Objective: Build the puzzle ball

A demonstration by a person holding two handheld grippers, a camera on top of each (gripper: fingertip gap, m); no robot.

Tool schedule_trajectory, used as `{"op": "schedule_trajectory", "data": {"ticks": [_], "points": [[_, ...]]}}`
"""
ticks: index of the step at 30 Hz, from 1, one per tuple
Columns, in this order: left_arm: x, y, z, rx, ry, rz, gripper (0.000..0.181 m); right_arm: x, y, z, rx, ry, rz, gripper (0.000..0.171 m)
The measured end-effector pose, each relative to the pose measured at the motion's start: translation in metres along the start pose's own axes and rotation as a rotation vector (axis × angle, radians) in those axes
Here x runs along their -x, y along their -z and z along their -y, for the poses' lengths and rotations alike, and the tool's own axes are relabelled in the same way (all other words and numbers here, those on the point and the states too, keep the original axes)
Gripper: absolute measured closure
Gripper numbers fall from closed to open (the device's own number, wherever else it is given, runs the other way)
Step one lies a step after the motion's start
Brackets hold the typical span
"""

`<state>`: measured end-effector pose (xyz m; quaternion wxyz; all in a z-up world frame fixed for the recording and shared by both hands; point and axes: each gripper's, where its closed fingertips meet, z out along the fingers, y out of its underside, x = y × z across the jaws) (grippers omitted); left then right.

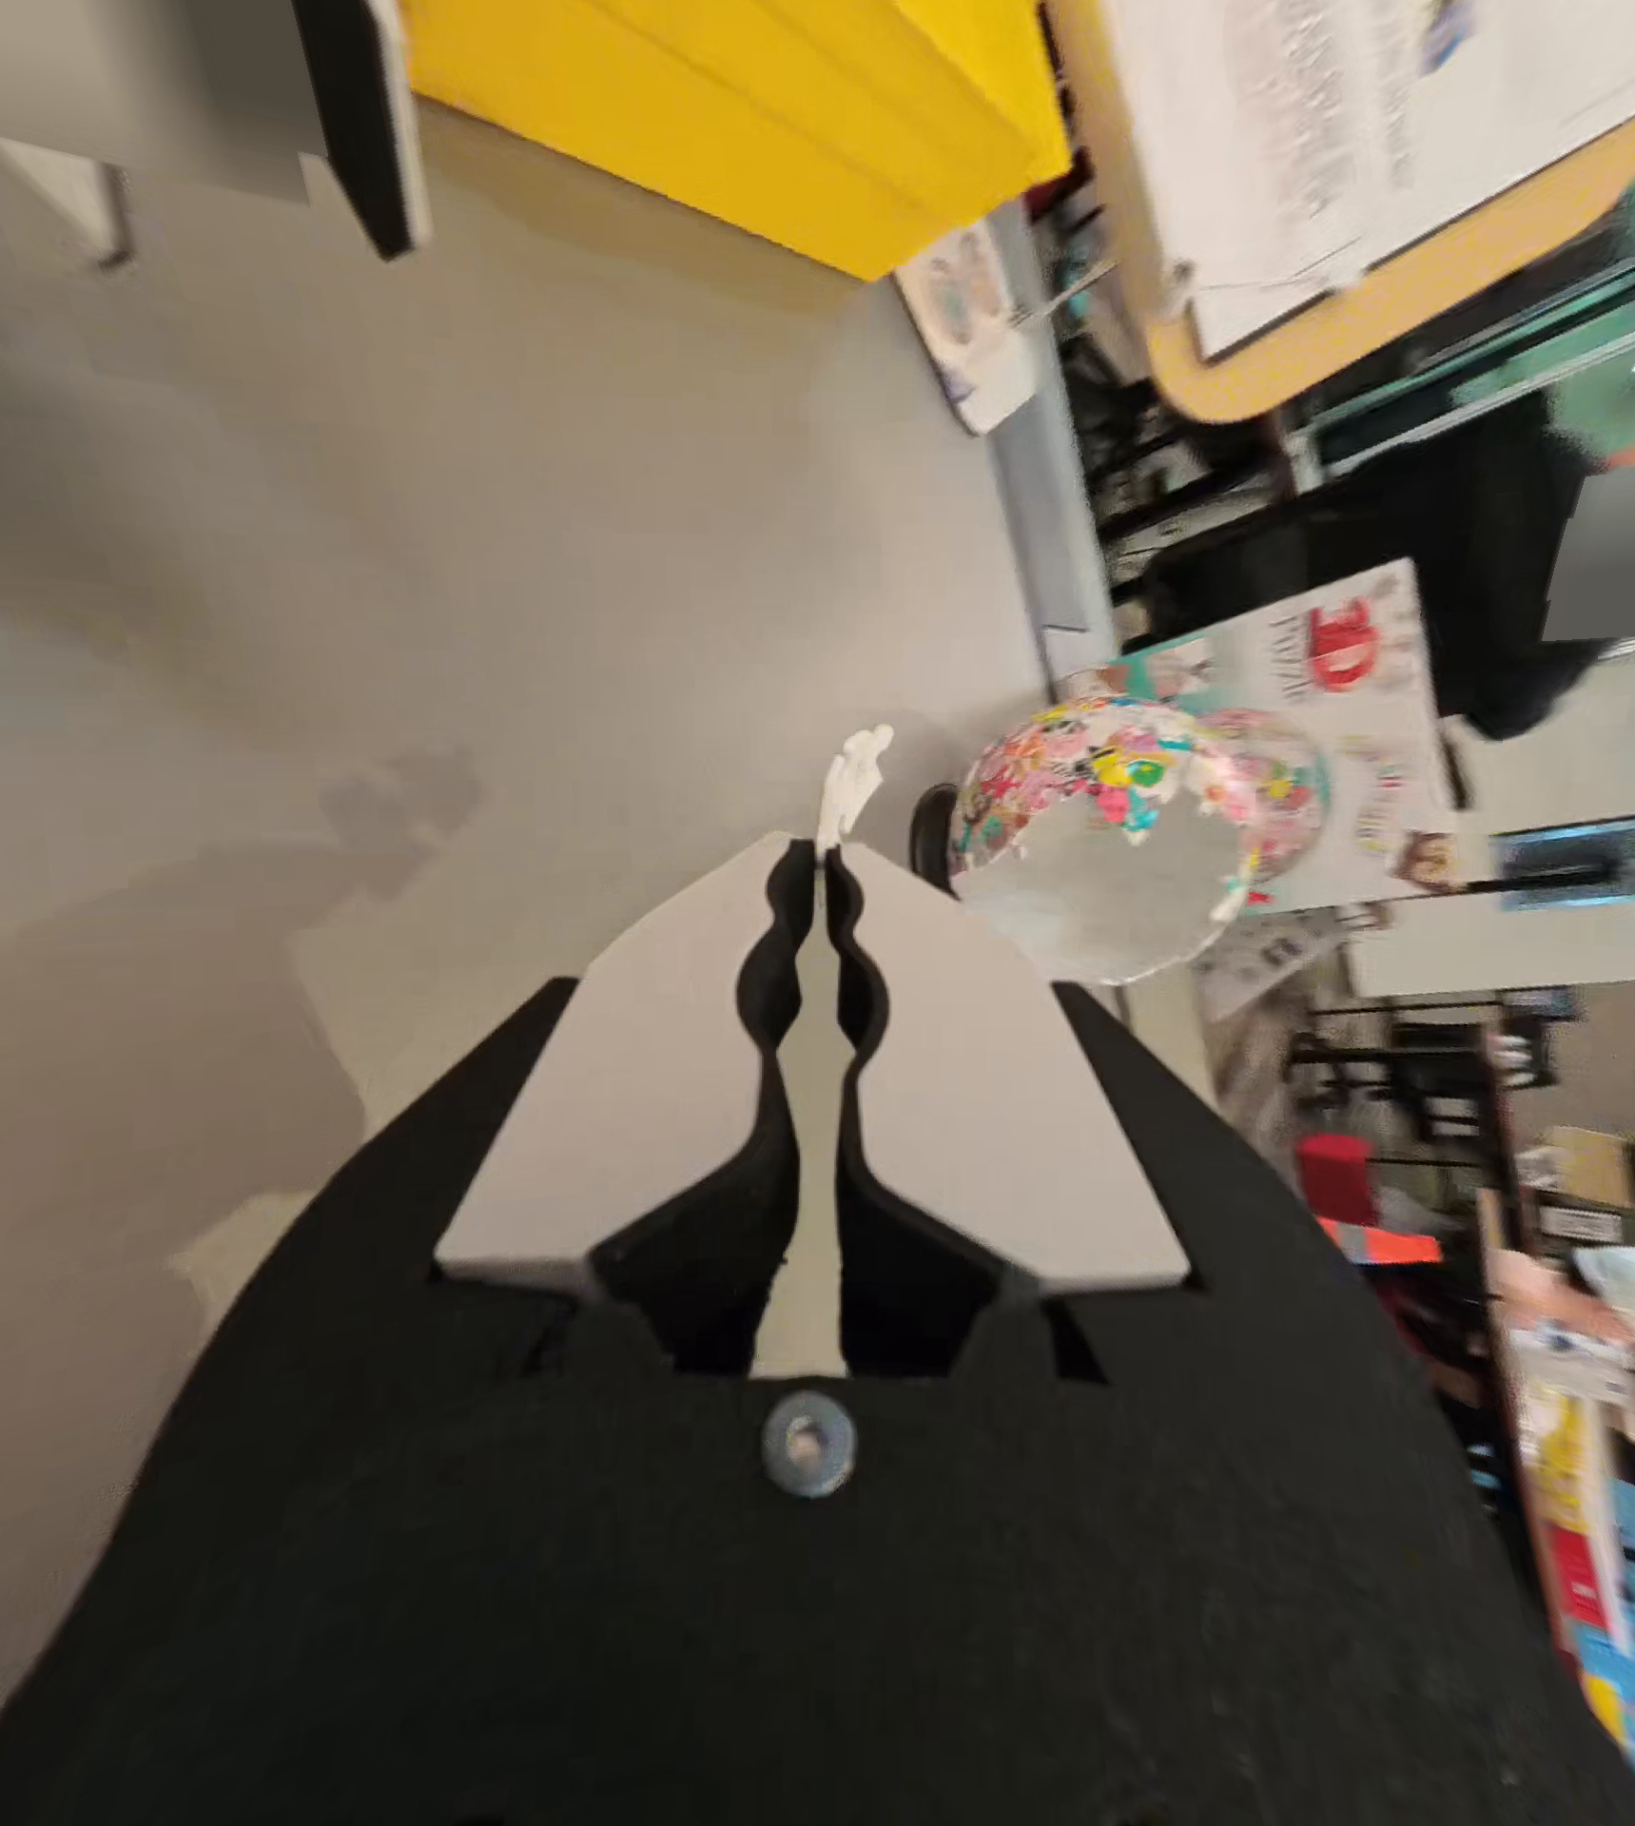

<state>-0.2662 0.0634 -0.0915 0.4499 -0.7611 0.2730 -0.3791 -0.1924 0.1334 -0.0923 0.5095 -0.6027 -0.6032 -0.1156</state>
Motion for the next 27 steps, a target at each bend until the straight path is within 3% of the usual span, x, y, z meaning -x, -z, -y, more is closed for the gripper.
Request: {"op": "schedule_trajectory", "data": {"ticks": [7, 9, 13, 17, 20, 25, 27], "points": [[-0.026, -0.012, 0.005, 0.007, 0.037, -0.121, 0.134, 0.035, 0.032, 0.032, -0.113, 0.22, -0.203, 0.169], [-0.02, -0.016, 0.013, -0.021, 0.061, -0.101, 0.144, 0.04, 0.039, 0.042, -0.151, 0.231, -0.208, 0.169], [-0.018, -0.027, 0.005, 0.039, 0.111, -0.152, 0.145, 0.043, 0.047, 0.046, -0.141, 0.24, -0.223, 0.169], [-0.023, -0.032, 0.014, 0.002, 0.265, -0.277, 0.168, 0.044, 0.051, 0.04, -0.108, 0.323, -0.272, 0.169], [-0.026, -0.033, 0.019, -0.012, 0.35, -0.358, 0.157, 0.046, 0.045, 0.028, -0.056, 0.273, -0.231, 0.169], [-0.023, -0.046, 0.011, 0.055, 0.229, -0.294, 0.153, 0.051, 0.049, 0.034, -0.078, 0.323, -0.243, 0.169], [-0.025, -0.048, 0.011, 0.054, 0.236, -0.314, 0.17, 0.053, 0.051, 0.037, -0.098, 0.295, -0.22, 0.169]]}}
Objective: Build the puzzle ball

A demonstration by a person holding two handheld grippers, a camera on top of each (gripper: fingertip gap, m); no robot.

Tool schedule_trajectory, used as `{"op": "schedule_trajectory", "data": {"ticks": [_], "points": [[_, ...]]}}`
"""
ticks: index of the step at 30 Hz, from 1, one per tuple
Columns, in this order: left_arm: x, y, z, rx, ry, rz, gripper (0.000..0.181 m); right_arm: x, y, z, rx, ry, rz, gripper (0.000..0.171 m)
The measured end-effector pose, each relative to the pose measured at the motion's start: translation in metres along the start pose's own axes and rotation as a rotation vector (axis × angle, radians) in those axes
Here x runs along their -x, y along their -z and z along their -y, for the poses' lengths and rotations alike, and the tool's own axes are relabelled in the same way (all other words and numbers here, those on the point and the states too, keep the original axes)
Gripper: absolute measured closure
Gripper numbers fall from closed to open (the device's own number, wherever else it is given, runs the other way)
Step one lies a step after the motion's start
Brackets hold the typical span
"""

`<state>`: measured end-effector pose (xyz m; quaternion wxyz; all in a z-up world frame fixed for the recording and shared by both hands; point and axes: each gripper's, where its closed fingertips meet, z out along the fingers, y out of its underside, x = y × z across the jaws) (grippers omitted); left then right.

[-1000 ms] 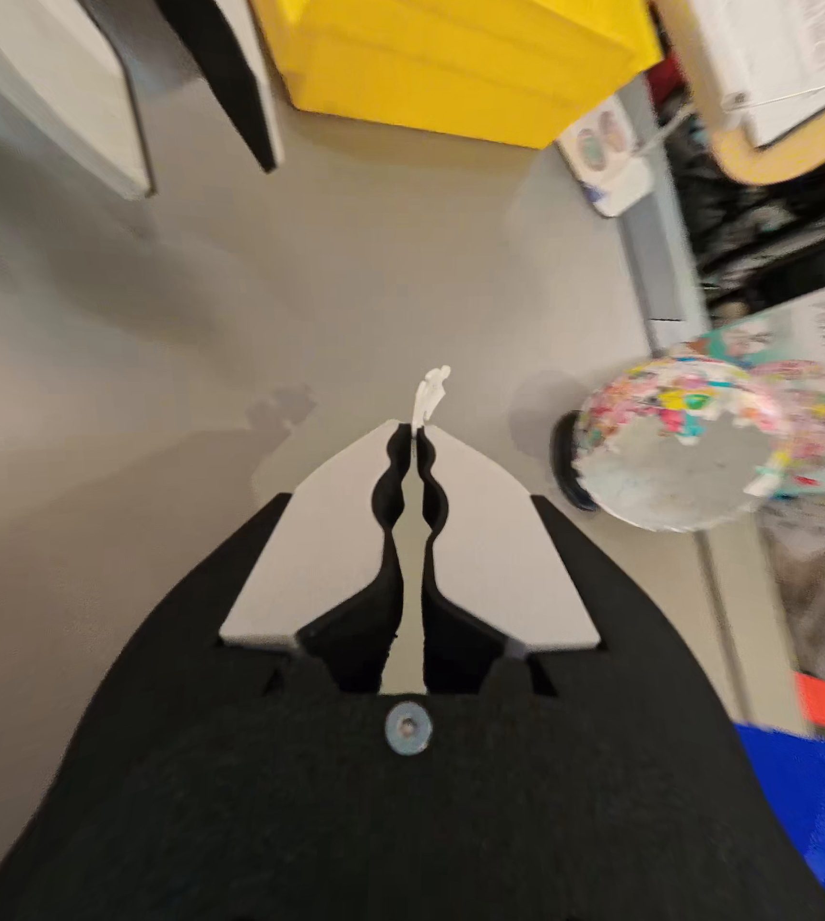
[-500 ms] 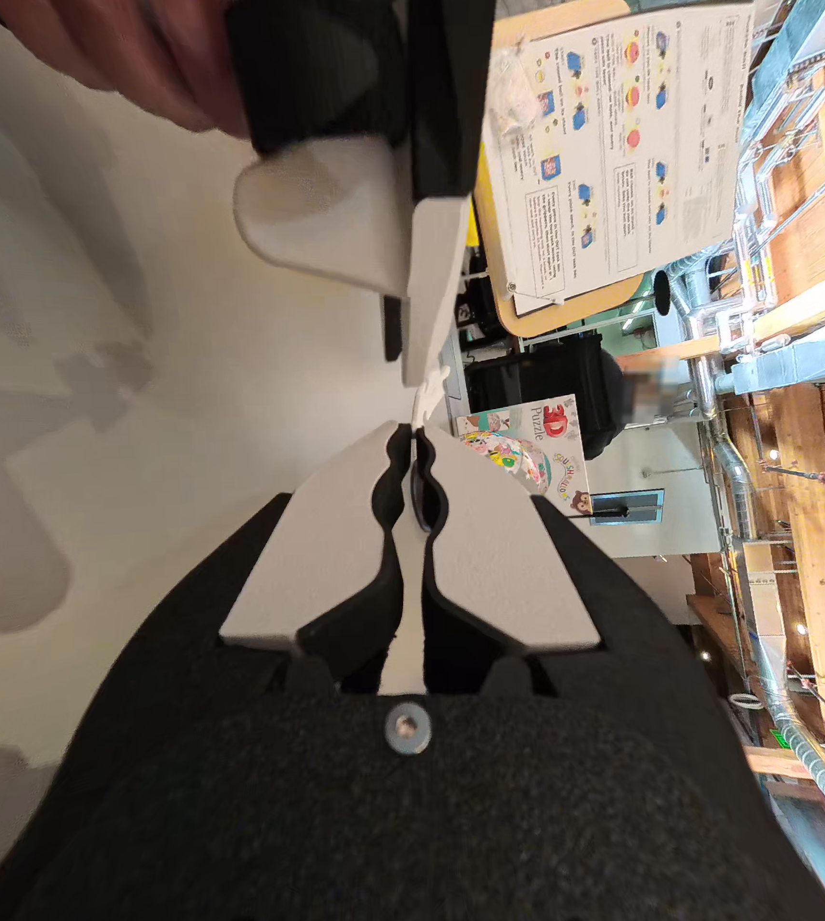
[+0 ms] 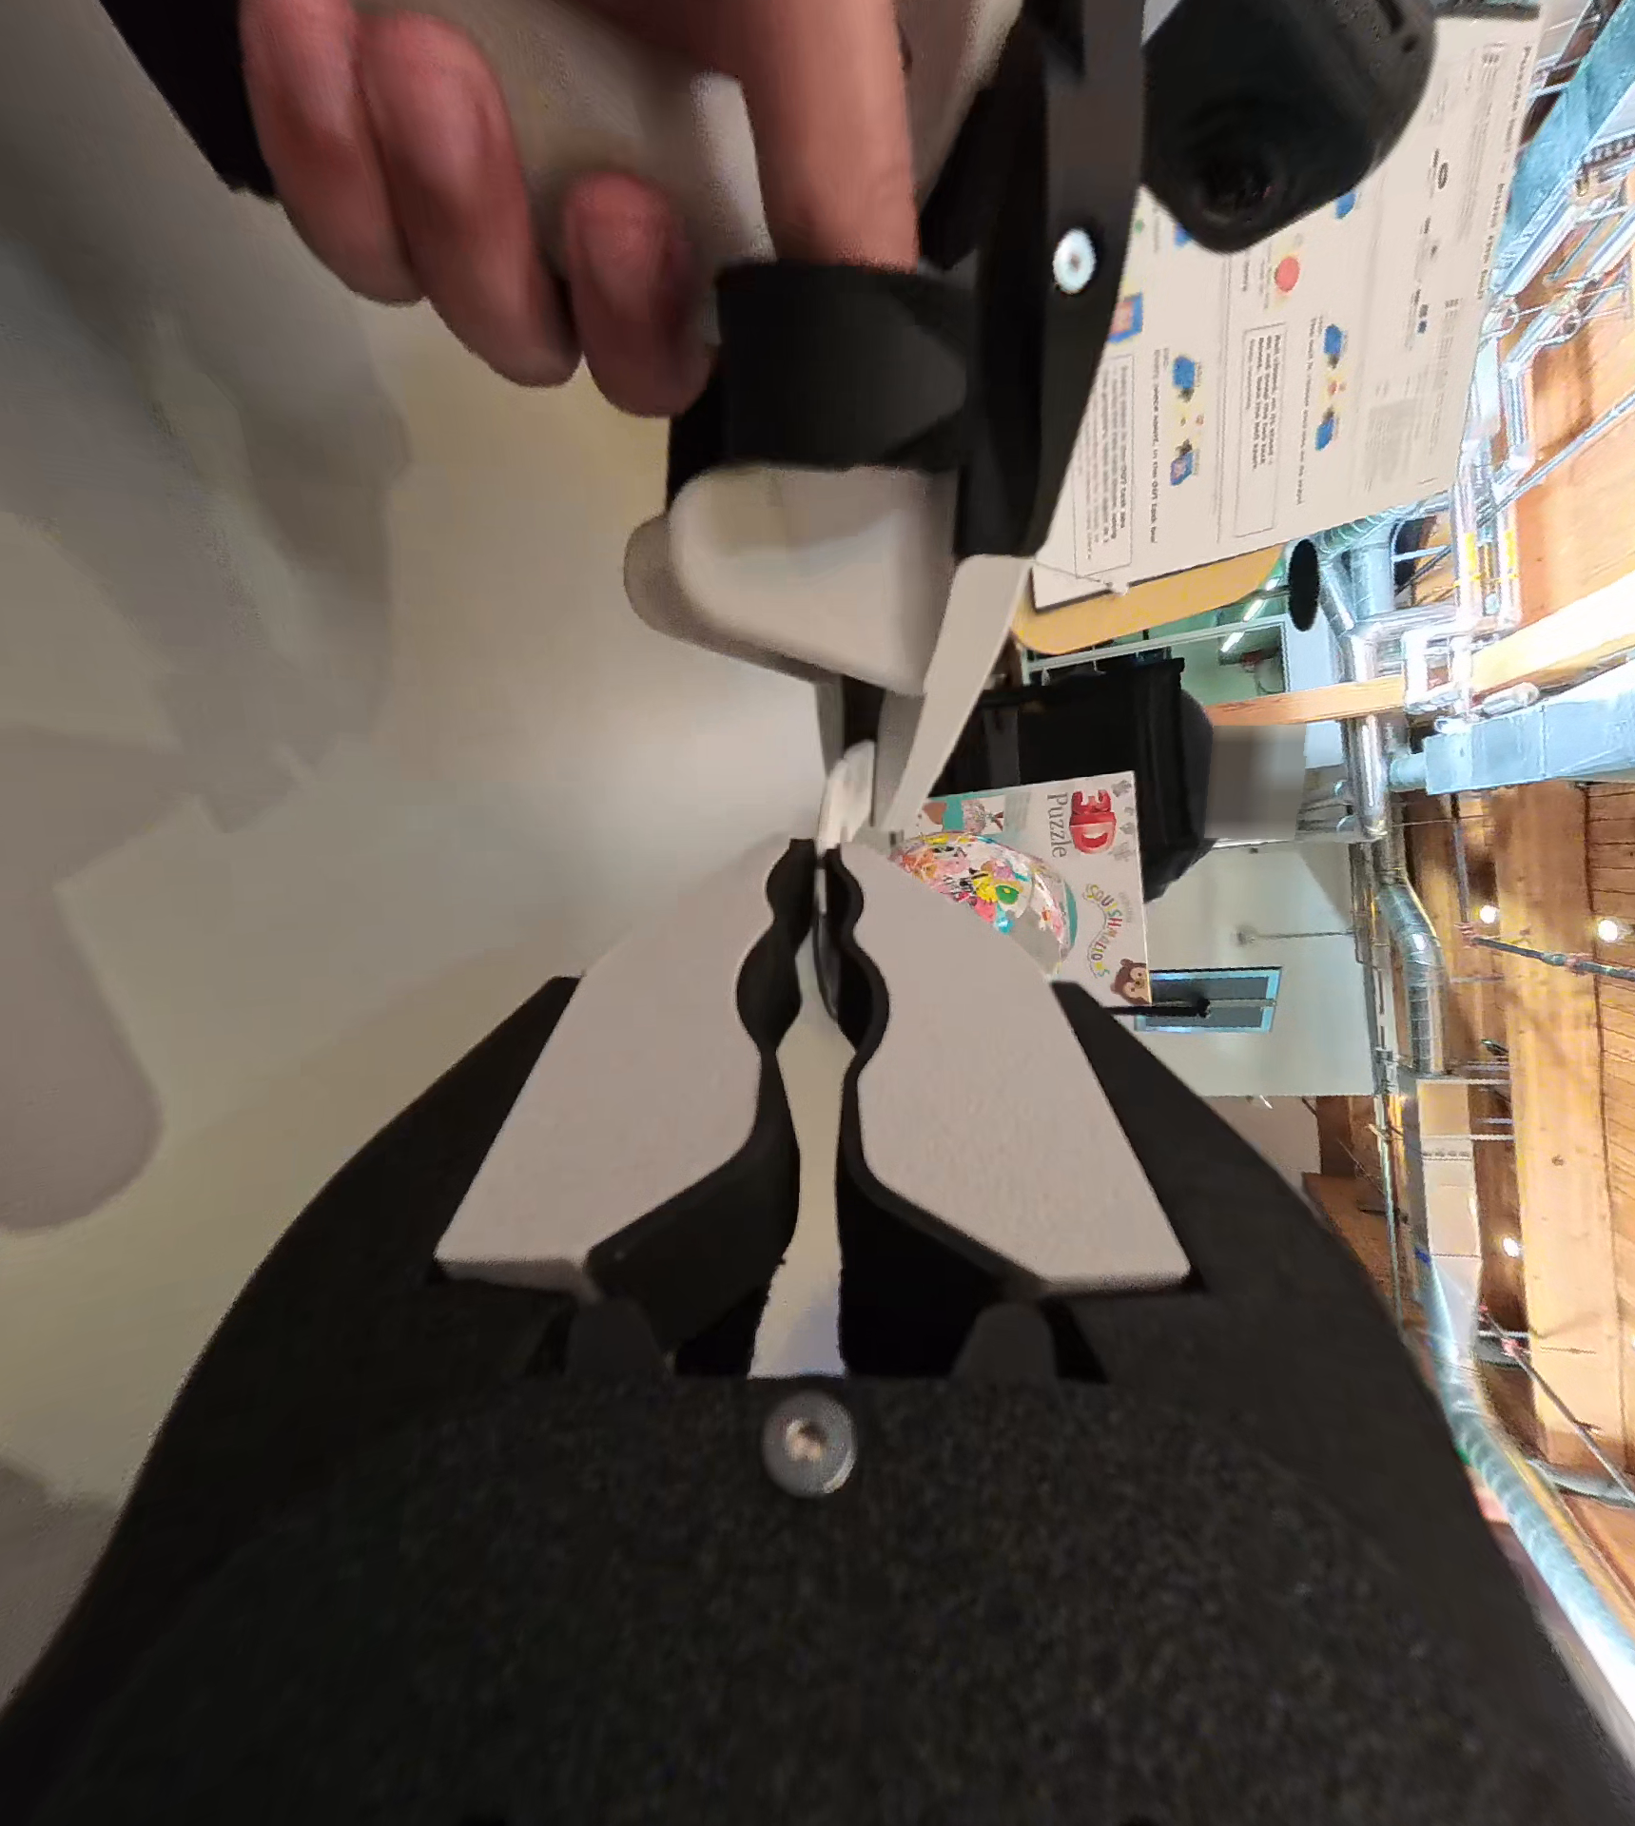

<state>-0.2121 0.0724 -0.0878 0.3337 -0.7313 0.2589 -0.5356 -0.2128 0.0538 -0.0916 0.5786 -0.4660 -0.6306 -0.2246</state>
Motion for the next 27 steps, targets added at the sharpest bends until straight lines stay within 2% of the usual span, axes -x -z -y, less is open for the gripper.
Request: {"op": "schedule_trajectory", "data": {"ticks": [7, 10, 14, 15, 18, 22, 27], "points": [[0.001, -0.003, 0.004, 0.009, 0.259, -0.171, 0.18, 0.002, -0.001, -0.004, -0.019, 0.084, -0.026, 0.167], [0.014, -0.003, 0.015, 0.006, 0.33, -0.174, 0.179, 0.008, 0.002, -0.002, -0.089, 0.019, 0.032, 0.168], [0.021, -0.006, 0.025, -0.006, 0.424, -0.175, 0.18, -0.002, 0.002, -0.012, -0.078, -0.226, 0.099, 0.138], [0.019, -0.009, 0.025, -0.005, 0.451, -0.179, 0.18, -0.008, 0.001, -0.013, -0.089, -0.26, 0.086, 0.136], [0.017, -0.021, 0.023, -0.013, 0.555, -0.178, 0.18, -0.018, -0.001, -0.014, -0.091, -0.213, 0.017, 0.149], [0.02, -0.032, 0.011, 0.017, 0.628, -0.14, 0.179, -0.008, -0.011, -0.027, 0.036, -0.131, 0.006, 0.152], [0.017, -0.031, 0.003, 0.042, 0.657, -0.143, 0.18, 0.0, -0.013, -0.034, 0.069, 0.021, -0.007, 0.16]]}}
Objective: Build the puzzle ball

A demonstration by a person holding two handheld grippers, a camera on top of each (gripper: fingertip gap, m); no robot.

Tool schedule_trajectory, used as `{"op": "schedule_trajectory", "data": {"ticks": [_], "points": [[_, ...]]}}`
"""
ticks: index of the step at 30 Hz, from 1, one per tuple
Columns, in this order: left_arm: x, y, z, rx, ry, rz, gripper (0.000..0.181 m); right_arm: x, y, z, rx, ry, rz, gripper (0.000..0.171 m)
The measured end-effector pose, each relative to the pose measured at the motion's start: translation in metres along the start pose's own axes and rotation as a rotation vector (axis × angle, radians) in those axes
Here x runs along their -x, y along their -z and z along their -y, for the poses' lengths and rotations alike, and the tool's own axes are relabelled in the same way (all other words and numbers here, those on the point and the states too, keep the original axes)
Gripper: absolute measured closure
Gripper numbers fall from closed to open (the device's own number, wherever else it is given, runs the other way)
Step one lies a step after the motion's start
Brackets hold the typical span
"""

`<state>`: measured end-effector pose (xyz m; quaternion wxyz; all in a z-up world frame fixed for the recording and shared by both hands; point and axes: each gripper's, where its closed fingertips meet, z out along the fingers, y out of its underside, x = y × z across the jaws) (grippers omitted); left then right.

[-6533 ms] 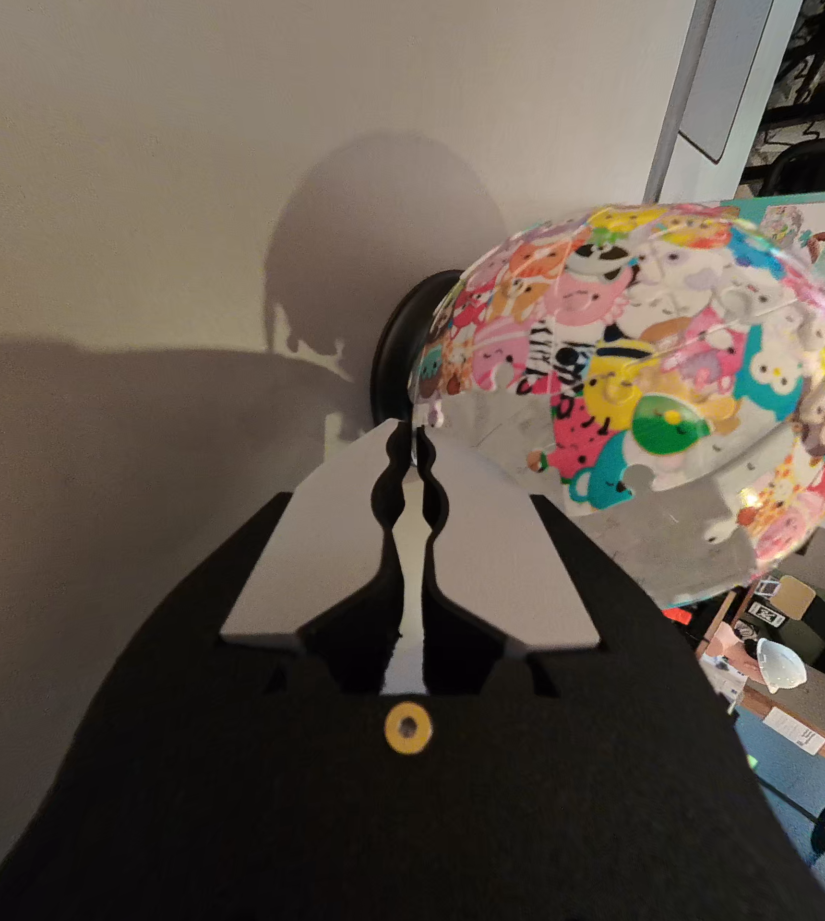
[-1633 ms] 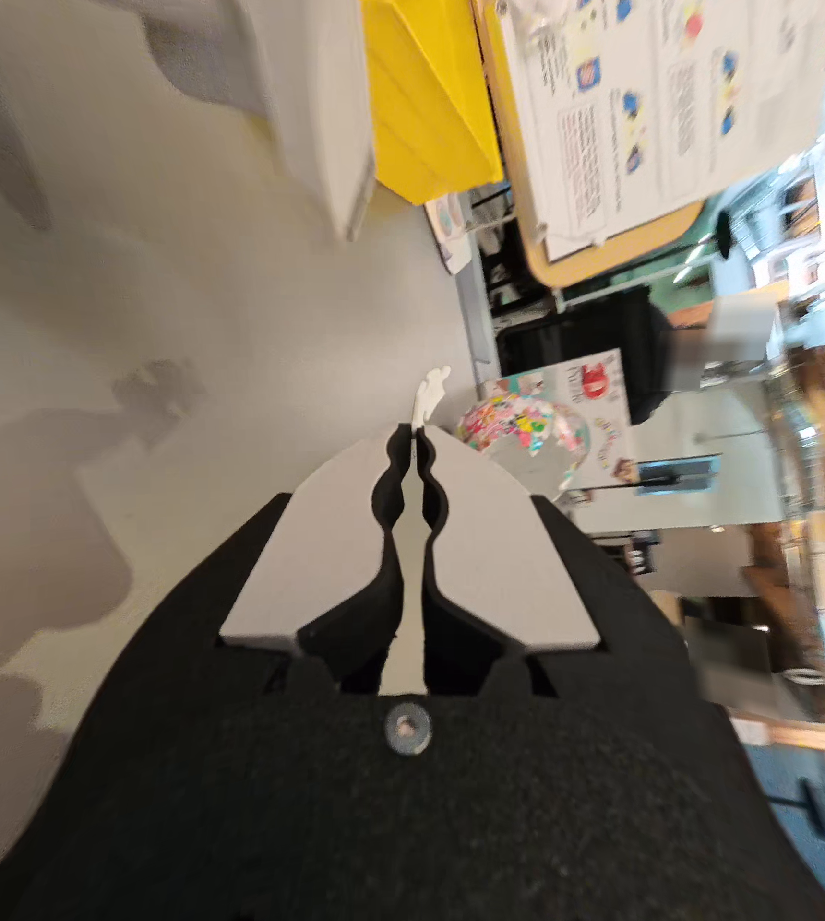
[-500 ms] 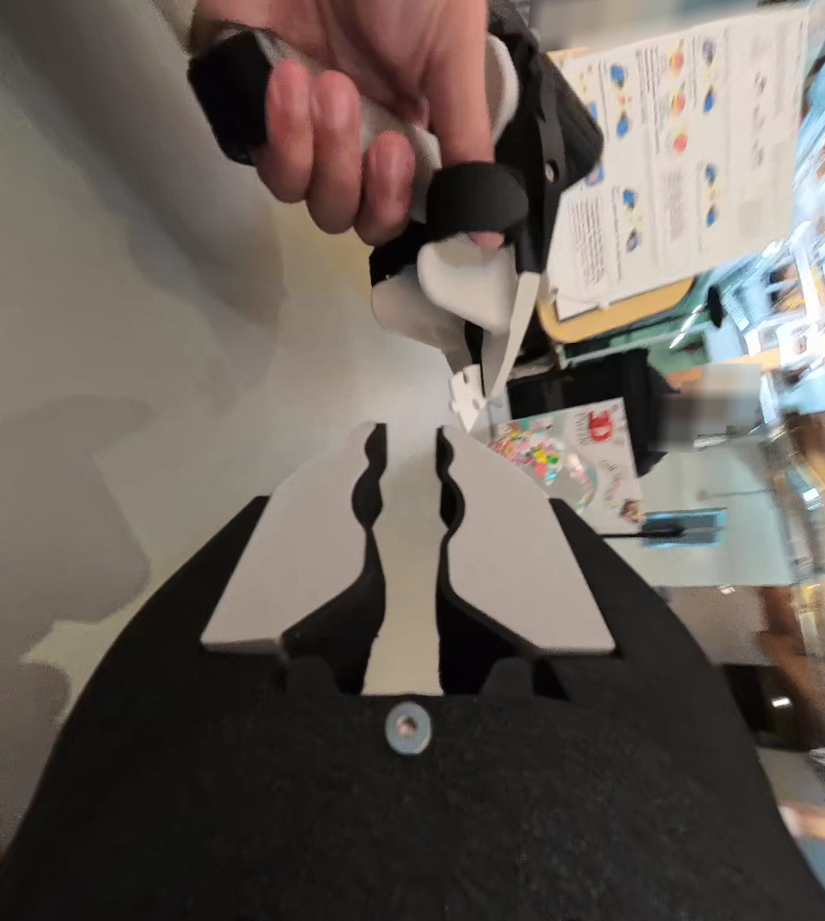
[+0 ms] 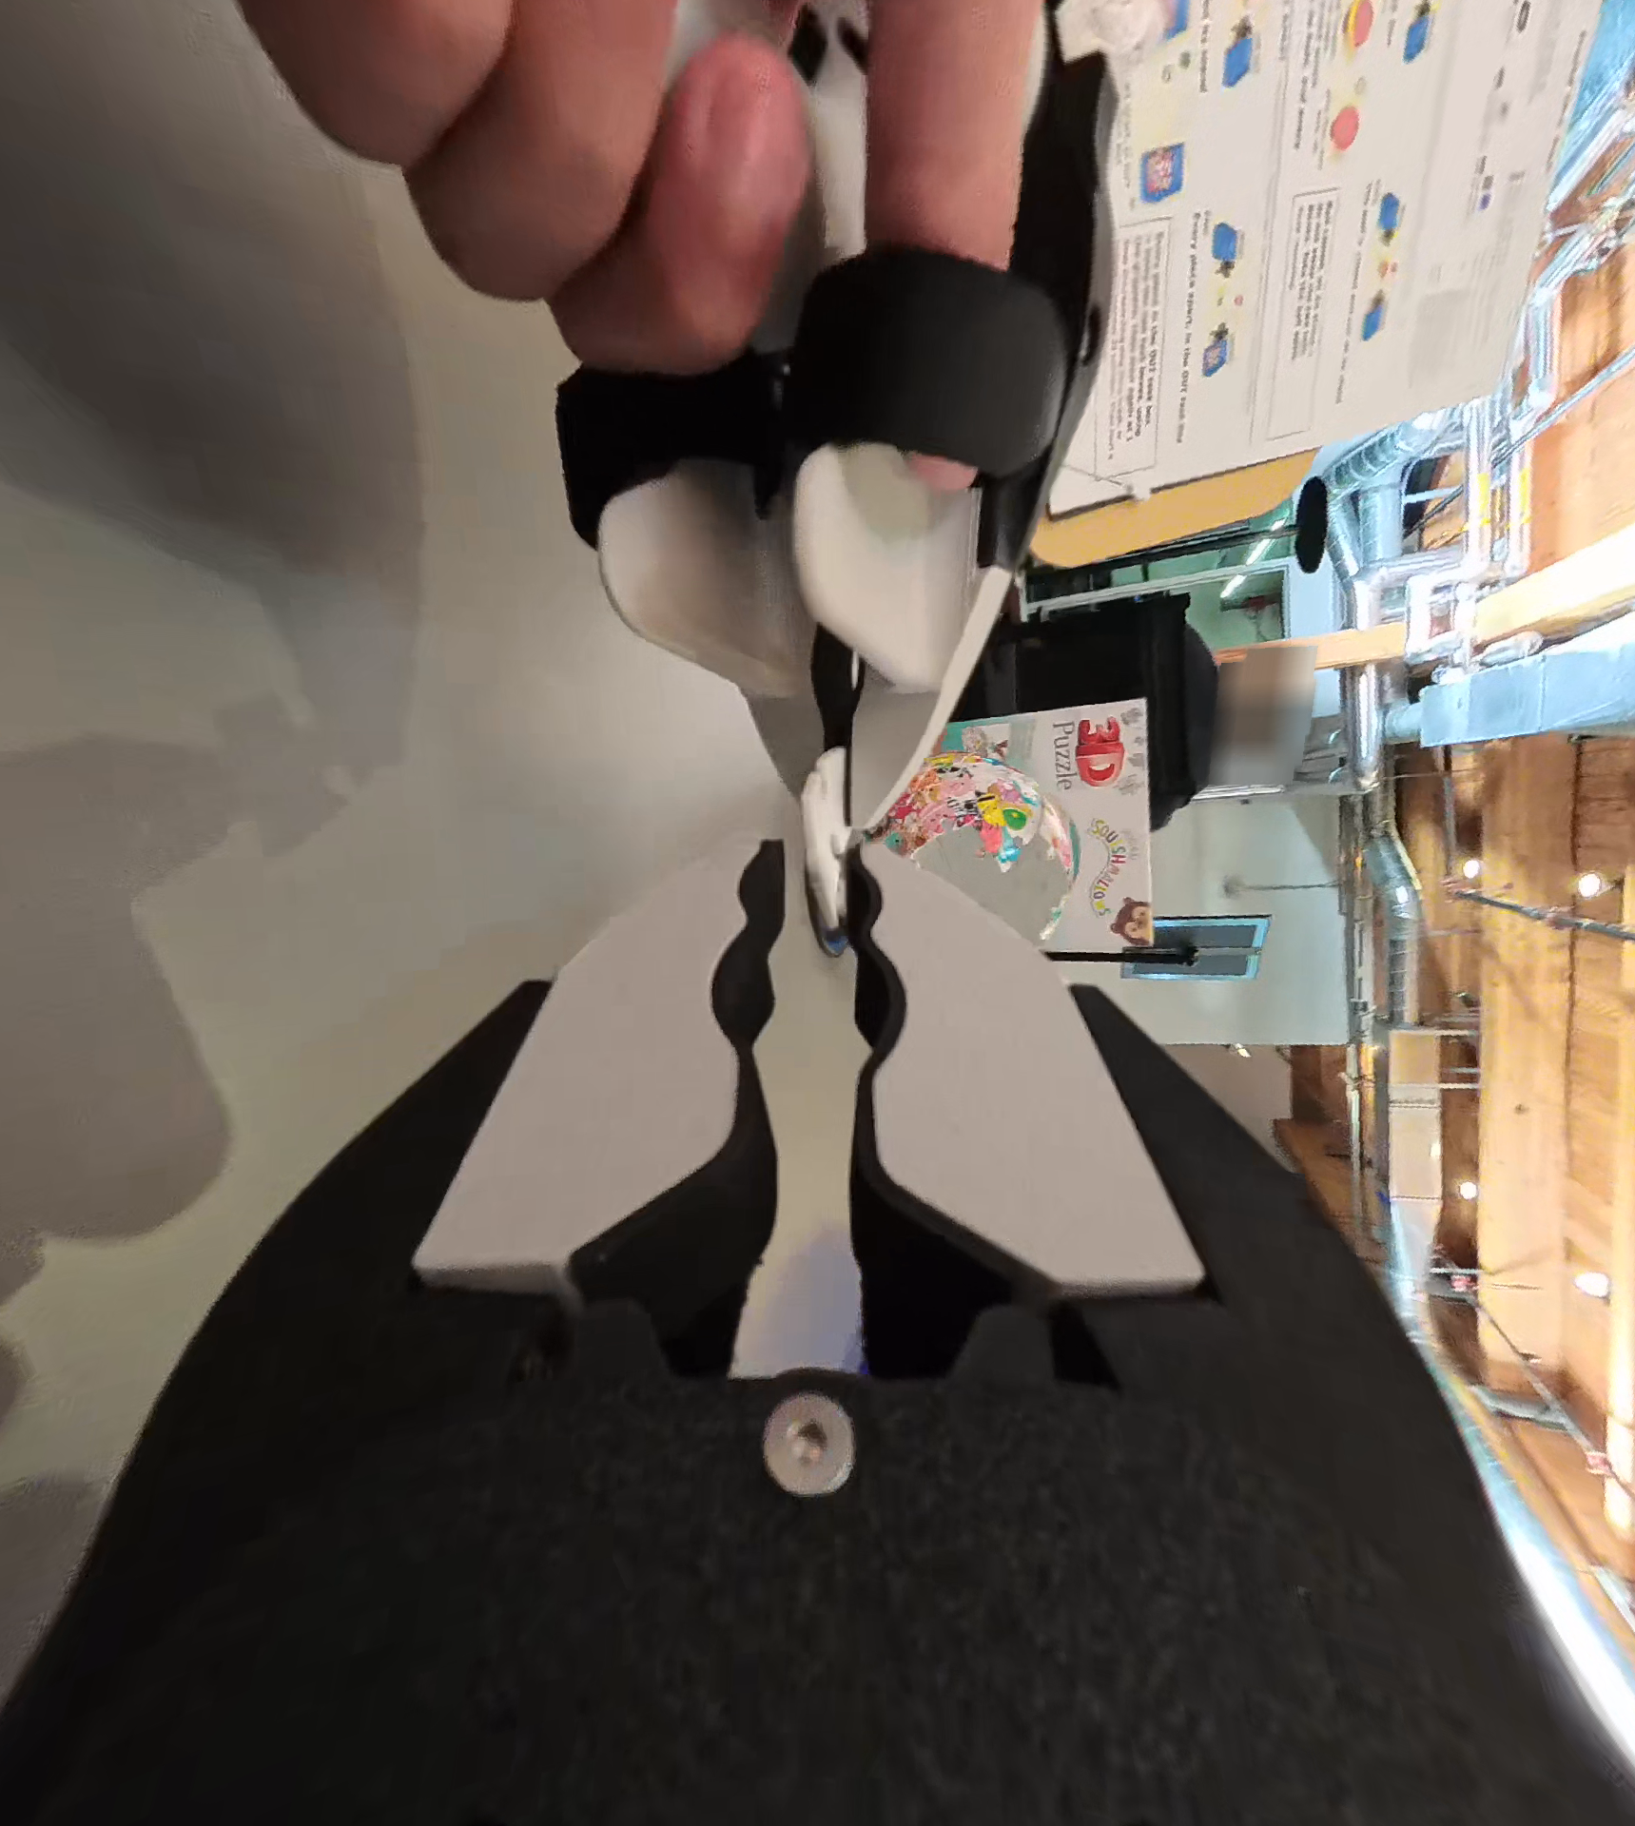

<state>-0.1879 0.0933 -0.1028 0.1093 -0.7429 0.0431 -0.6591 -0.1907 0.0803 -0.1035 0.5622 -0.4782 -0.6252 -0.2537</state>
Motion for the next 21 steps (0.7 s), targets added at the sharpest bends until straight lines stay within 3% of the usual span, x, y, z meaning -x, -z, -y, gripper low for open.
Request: {"op": "schedule_trajectory", "data": {"ticks": [5, 21], "points": [[0.004, 0.005, -0.004, 0.018, 0.02, 0.002, 0.179, 0.004, 0.002, 0.006, -0.025, 0.055, 0.0, 0.168], [0.009, 0.016, -0.008, 0.028, -0.002, 0.034, 0.18, 0.012, 0.006, 0.019, -0.054, 0.098, 0.031, 0.169]]}}
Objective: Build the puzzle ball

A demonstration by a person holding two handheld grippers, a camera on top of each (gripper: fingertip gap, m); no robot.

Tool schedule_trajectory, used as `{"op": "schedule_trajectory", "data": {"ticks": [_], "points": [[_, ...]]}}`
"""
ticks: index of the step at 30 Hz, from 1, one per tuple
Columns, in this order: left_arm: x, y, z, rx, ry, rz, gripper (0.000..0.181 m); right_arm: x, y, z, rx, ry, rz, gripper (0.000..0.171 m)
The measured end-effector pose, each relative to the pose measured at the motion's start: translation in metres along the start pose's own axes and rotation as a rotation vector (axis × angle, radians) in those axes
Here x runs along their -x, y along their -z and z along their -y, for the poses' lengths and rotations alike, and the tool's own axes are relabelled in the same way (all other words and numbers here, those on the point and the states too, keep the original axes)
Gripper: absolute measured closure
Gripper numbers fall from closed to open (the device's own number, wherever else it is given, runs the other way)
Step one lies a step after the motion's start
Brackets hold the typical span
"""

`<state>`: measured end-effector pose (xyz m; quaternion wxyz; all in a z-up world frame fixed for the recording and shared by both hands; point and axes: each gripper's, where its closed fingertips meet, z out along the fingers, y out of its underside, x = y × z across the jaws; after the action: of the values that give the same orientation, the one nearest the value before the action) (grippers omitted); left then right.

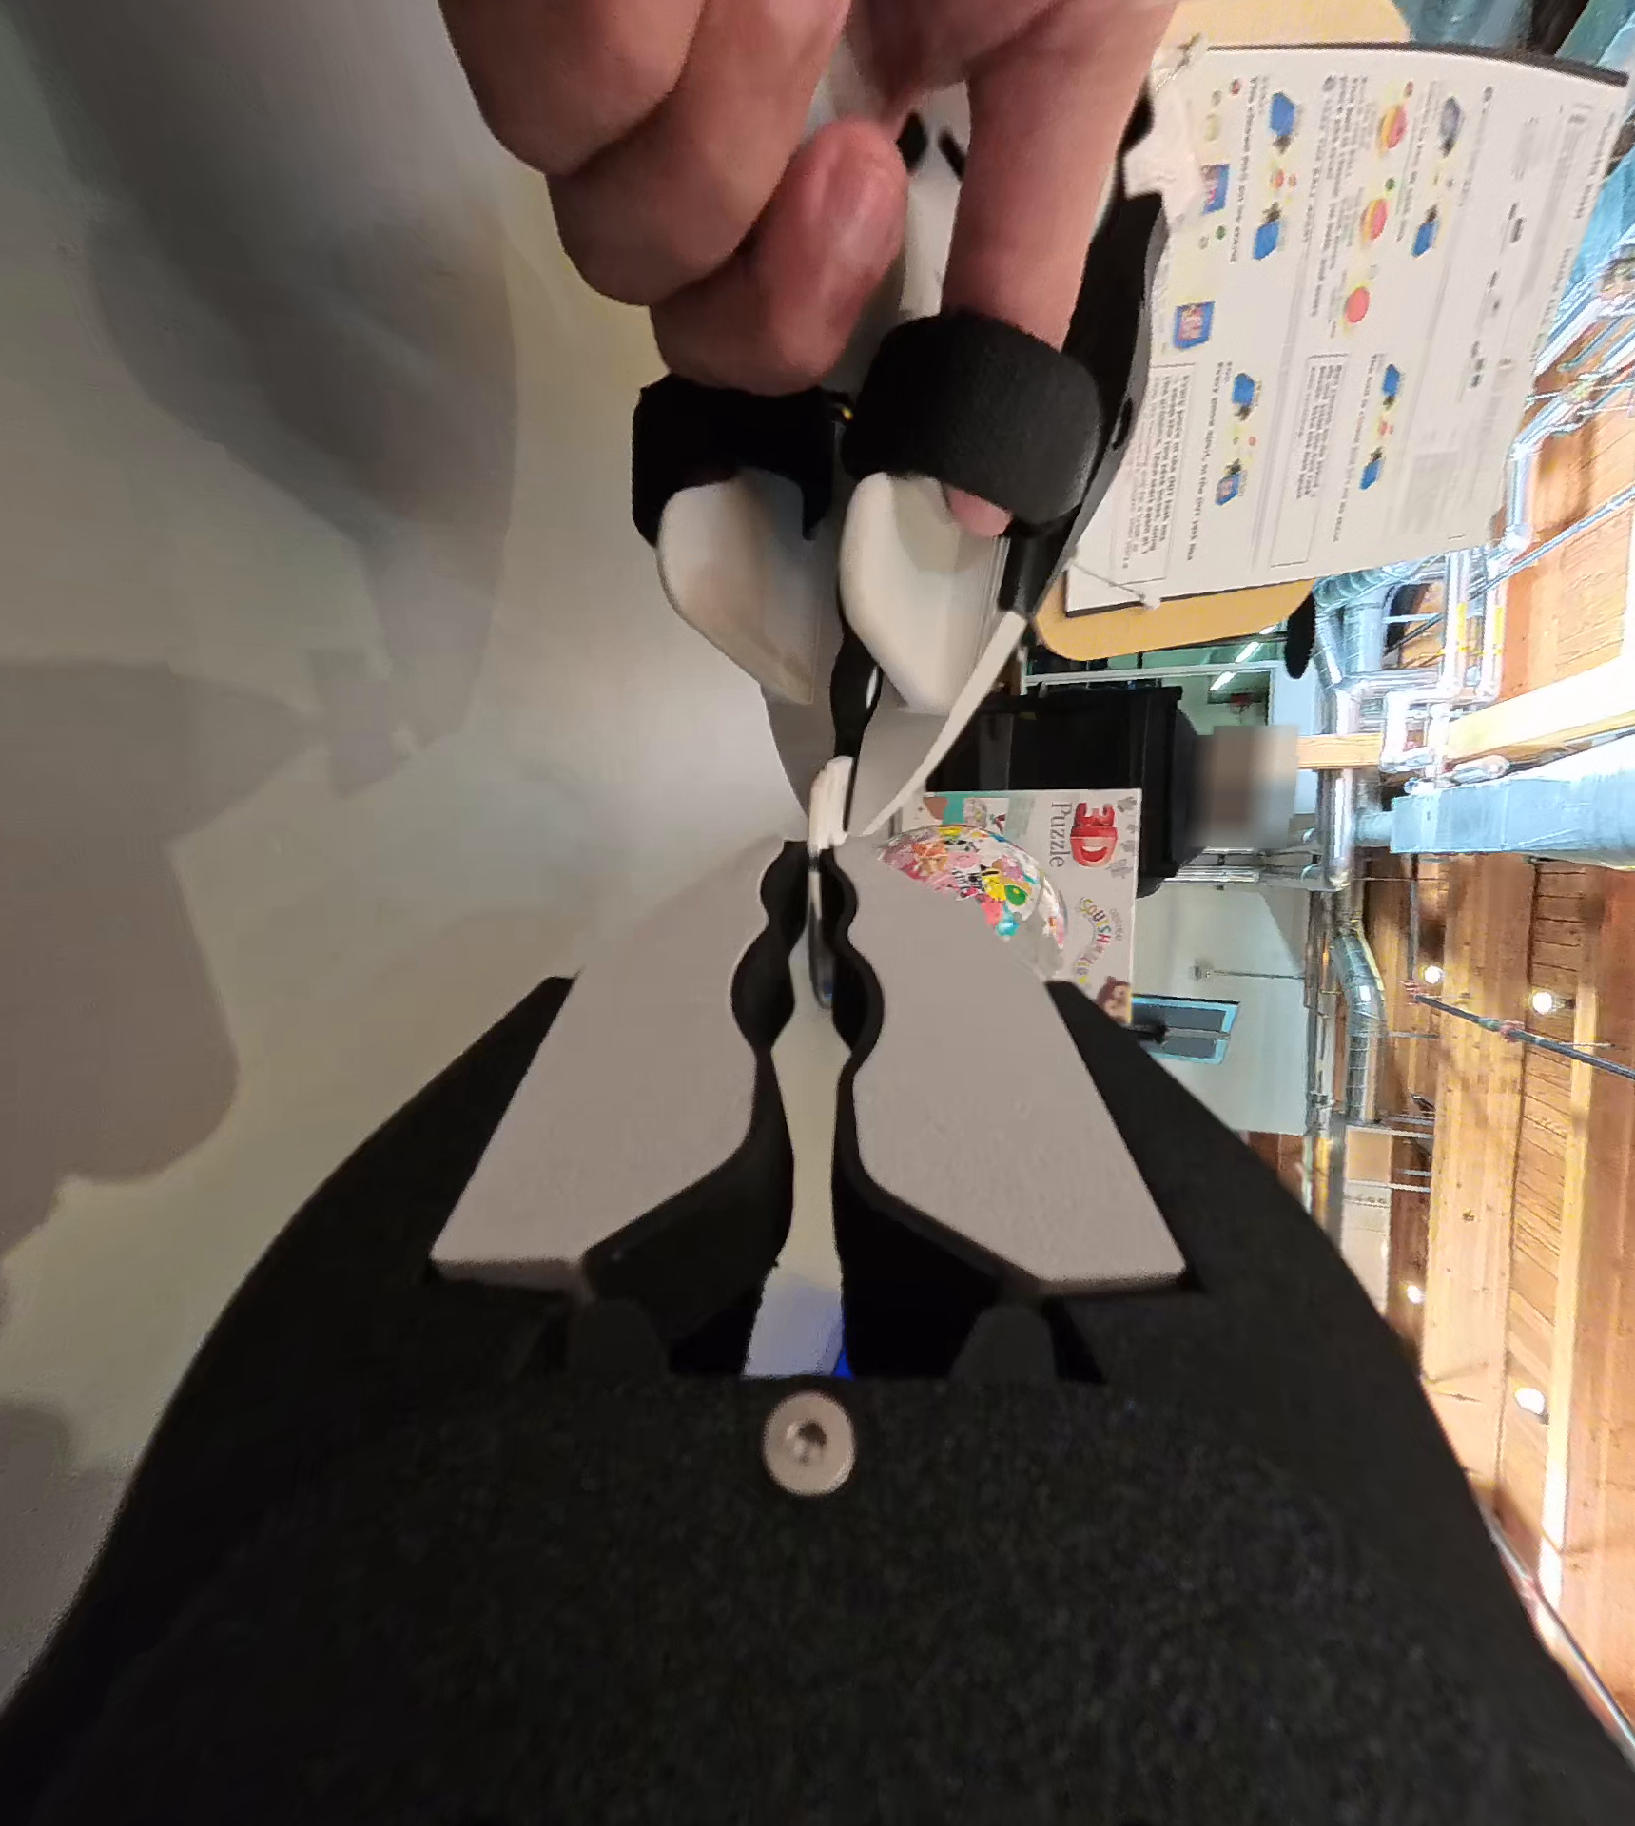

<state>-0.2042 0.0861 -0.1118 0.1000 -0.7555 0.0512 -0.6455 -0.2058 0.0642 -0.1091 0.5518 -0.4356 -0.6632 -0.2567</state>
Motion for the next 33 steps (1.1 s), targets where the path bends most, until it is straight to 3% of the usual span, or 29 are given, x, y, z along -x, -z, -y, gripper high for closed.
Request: {"op": "schedule_trajectory", "data": {"ticks": [6, 7, 9, 12, 16, 18, 23, 27, 33], "points": [[0.006, -0.002, 0.0, 0.018, -0.094, 0.044, 0.178, 0.005, -0.001, -0.001, 0.031, -0.114, 0.13, 0.169], [0.004, -0.001, 0.003, 0.015, -0.136, 0.045, 0.175, 0.003, 0.0, -0.001, 0.016, -0.147, 0.156, 0.169], [-0.006, 0.011, 0.014, -0.048, -0.21, 0.04, 0.151, -0.008, -0.002, -0.009, -0.005, -0.189, 0.185, 0.17], [-0.018, 0.038, 0.014, -0.087, -0.391, 0.077, 0.149, -0.032, -0.026, -0.058, 0.024, -0.245, 0.294, 0.169], [-0.016, 0.069, 0.002, -0.115, -0.576, 0.17, 0.152, -0.059, -0.092, -0.134, 0.115, -0.374, 0.47, 0.17], [-0.006, 0.08, 0.001, -0.166, -0.631, 0.247, 0.152, -0.056, -0.122, -0.164, 0.242, -0.286, 0.497, 0.169], [-0.003, 0.089, 0.003, -0.227, -0.735, 0.317, 0.155, -0.043, -0.164, -0.17, 0.231, -0.232, 0.608, 0.169], [-0.003, 0.092, 0.005, -0.21, -0.885, 0.395, 0.155, -0.037, -0.176, -0.169, 0.262, -0.034, 0.538, 0.169], [-0.003, 0.088, 0.013, -0.215, -0.884, 0.332, 0.155, -0.027, -0.186, -0.173, 0.28, -0.062, 0.608, 0.17]]}}
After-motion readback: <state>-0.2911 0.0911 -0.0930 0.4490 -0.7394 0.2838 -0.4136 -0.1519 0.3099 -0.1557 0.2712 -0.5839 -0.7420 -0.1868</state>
